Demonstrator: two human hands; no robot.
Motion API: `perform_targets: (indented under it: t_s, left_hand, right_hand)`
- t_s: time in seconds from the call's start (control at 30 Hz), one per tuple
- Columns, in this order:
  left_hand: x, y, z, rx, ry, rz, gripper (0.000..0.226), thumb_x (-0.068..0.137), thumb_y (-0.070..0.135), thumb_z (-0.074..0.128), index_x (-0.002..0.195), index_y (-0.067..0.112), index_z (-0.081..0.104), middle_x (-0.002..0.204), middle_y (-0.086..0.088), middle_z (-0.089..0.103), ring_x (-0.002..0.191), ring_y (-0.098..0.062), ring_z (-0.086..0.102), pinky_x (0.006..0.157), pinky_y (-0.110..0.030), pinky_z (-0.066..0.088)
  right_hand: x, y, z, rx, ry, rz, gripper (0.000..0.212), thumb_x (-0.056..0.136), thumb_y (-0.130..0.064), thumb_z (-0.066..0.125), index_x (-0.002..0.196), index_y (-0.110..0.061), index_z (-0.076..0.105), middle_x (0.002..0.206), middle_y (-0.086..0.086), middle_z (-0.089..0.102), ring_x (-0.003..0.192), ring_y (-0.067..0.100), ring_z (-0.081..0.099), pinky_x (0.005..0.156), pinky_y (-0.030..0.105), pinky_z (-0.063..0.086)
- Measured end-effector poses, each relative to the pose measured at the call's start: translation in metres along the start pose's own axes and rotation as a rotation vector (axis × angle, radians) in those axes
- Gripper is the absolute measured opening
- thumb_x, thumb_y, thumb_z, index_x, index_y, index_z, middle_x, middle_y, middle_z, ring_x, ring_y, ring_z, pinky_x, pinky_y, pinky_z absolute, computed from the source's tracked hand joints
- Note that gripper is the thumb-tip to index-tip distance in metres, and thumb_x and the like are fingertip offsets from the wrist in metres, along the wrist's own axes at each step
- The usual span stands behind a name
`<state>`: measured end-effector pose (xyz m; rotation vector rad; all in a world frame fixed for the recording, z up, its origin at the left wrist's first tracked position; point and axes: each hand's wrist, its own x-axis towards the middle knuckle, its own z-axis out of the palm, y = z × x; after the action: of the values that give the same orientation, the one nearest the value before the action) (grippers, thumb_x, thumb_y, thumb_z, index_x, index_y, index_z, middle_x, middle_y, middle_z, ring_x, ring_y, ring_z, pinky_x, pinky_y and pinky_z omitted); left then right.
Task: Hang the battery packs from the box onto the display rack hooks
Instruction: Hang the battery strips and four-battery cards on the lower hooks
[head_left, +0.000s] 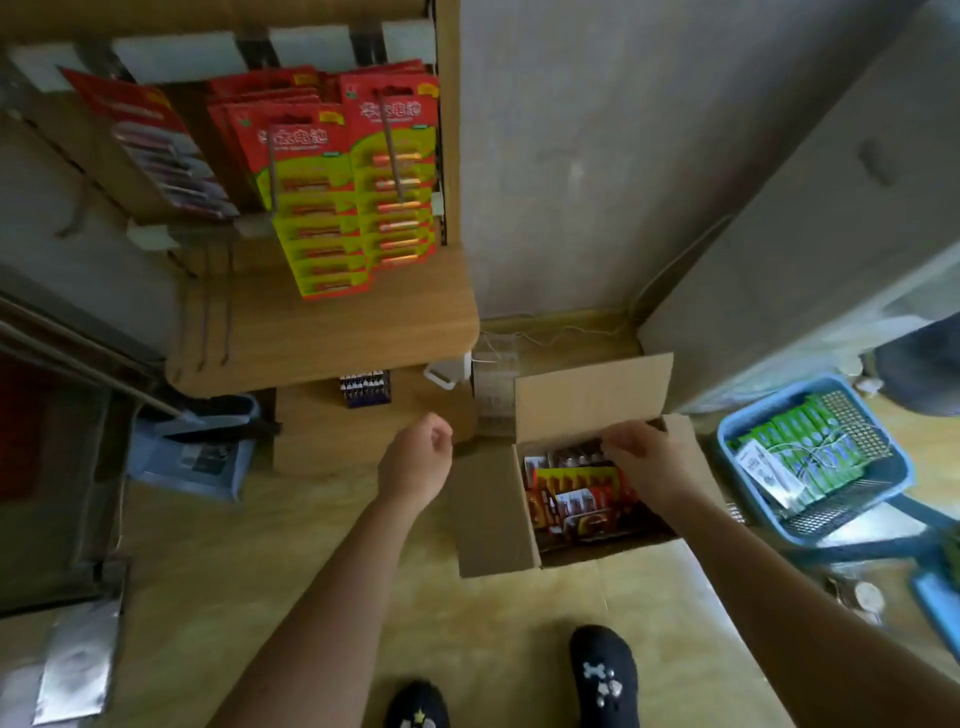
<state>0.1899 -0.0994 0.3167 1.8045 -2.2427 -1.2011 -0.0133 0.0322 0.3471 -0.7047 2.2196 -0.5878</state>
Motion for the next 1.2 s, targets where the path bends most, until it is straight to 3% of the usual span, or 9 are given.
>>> perform_targets:
  t_s: [0.1,0.23,0.37,0.57,0.7,0.87,0.97,1.1,1.2]
  left_hand:
    - [-0.002,0.018,0.04,0.028,-0.09,0.015,0.017,0.095,0.017,0.045,0.101,0.014,0.061,0.103,-0.002,0.067,0.086,-0.015,0.059,0.062,-0.022,0.039]
    - [0.006,0.047,0.104,0.007,-0.116,-0.015,0.017,0.095,0.017,0.045,0.1,0.013,0.061,0.1,-0.001,0.066,0.085,-0.012,0.057,0.072,-0.023,0.043]
    - [0.011,0.065,0.179,-0.042,-0.148,-0.117,0.018,0.096,0.01,0.043,0.105,0.005,0.058,0.098,-0.003,0.057,0.087,-0.01,0.052,0.065,-0.013,0.038]
    - [0.018,0.05,0.261,-0.021,-0.198,-0.181,0.016,0.094,0.011,0.047,0.101,0.009,0.061,0.105,-0.008,0.065,0.097,-0.02,0.061,0.086,-0.032,0.051]
    - [0.033,0.032,0.299,0.026,-0.232,-0.135,0.014,0.094,0.014,0.046,0.097,0.014,0.06,0.099,-0.005,0.066,0.089,-0.016,0.061,0.08,-0.033,0.053]
    - [0.078,0.005,0.357,0.006,-0.229,-0.073,0.016,0.095,0.012,0.046,0.1,0.01,0.06,0.102,-0.007,0.067,0.093,-0.02,0.063,0.081,-0.035,0.053]
    - [0.106,-0.018,0.394,0.037,-0.204,-0.031,0.017,0.095,0.014,0.045,0.102,0.014,0.06,0.103,-0.002,0.066,0.092,-0.015,0.061,0.075,-0.03,0.05]
    - [0.132,-0.045,0.434,0.052,-0.194,0.027,0.019,0.093,0.009,0.048,0.109,0.012,0.058,0.109,-0.002,0.064,0.1,-0.015,0.059,0.078,-0.026,0.048]
    - [0.15,-0.063,0.456,0.06,-0.153,0.062,0.017,0.091,0.006,0.049,0.105,0.011,0.059,0.107,-0.004,0.063,0.099,-0.017,0.058,0.082,-0.033,0.051]
  right_hand:
    - [0.013,0.049,-0.016,-0.014,-0.032,0.058,0.019,0.089,-0.014,0.055,0.104,-0.016,0.065,0.103,0.004,0.066,0.09,0.017,0.058,0.07,0.024,0.04]
    - [0.045,0.104,-0.032,-0.015,-0.118,0.122,0.019,0.091,-0.013,0.051,0.106,-0.017,0.063,0.104,0.005,0.064,0.086,0.016,0.057,0.058,0.017,0.039]
    - [0.073,0.156,-0.041,-0.019,-0.161,0.119,0.021,0.088,-0.003,0.052,0.102,-0.013,0.065,0.103,0.006,0.066,0.09,0.016,0.058,0.061,0.016,0.041]
    - [0.113,0.211,-0.041,-0.053,-0.198,0.166,0.03,0.089,0.003,0.045,0.112,-0.005,0.063,0.109,0.012,0.067,0.1,0.023,0.061,0.077,0.023,0.043]
    - [0.138,0.246,-0.013,-0.094,-0.256,0.216,0.034,0.094,-0.002,0.04,0.125,-0.006,0.056,0.123,0.013,0.059,0.114,0.028,0.055,0.08,0.02,0.037]
    - [0.186,0.29,0.043,-0.14,-0.308,0.159,0.032,0.099,-0.015,0.034,0.125,-0.012,0.053,0.128,0.009,0.054,0.114,0.027,0.054,0.095,0.034,0.047]
    - [0.223,0.317,0.077,-0.255,-0.263,0.11,0.035,0.096,-0.006,0.035,0.128,-0.01,0.051,0.129,0.012,0.055,0.117,0.028,0.053,0.099,0.036,0.042]
    - [0.274,0.347,0.118,-0.368,-0.285,0.064,0.053,0.094,-0.005,0.041,0.145,-0.013,0.027,0.147,0.012,0.033,0.135,0.026,0.034,0.113,0.035,0.027]
    - [0.302,0.362,0.144,-0.558,-0.25,-0.016,0.072,0.092,-0.007,0.046,0.149,-0.024,0.007,0.154,0.01,0.017,0.141,0.025,0.022,0.116,0.04,0.023]
